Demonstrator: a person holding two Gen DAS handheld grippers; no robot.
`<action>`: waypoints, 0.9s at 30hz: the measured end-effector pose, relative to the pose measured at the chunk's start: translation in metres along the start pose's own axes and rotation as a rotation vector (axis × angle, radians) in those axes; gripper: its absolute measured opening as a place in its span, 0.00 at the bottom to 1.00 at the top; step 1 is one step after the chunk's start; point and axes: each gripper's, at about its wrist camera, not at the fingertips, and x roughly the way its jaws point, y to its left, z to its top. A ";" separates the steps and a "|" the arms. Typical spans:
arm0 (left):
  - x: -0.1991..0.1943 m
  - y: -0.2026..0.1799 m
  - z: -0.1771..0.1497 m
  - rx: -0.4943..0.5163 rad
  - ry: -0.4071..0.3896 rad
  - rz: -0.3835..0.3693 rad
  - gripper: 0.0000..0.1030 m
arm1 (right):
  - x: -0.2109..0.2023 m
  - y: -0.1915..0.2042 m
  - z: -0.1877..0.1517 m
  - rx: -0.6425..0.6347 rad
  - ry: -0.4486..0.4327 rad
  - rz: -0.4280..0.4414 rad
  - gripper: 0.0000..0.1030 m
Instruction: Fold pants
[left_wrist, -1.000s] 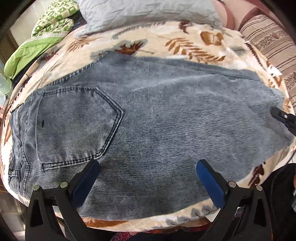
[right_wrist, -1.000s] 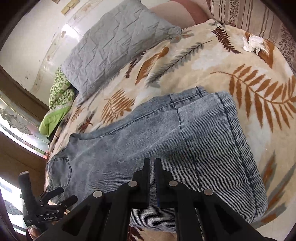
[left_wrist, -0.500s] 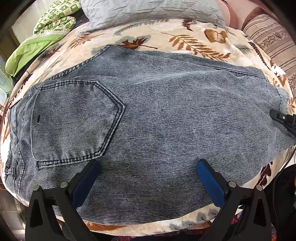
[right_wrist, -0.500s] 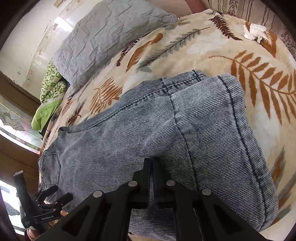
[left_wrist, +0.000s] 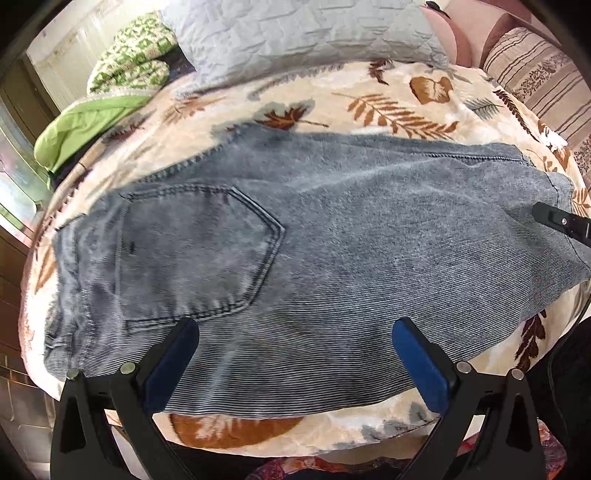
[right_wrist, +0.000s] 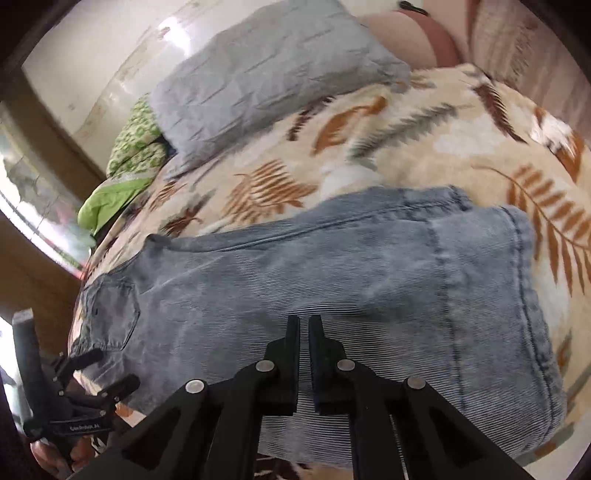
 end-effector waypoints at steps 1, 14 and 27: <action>-0.003 0.001 -0.001 0.003 -0.012 0.009 1.00 | 0.002 0.007 -0.001 -0.020 0.004 0.007 0.07; -0.004 0.020 0.000 0.003 -0.063 0.082 1.00 | 0.035 0.081 -0.015 -0.176 0.106 0.065 0.07; 0.030 0.045 -0.007 -0.074 0.002 0.036 1.00 | 0.057 0.087 -0.022 -0.222 0.160 0.045 0.06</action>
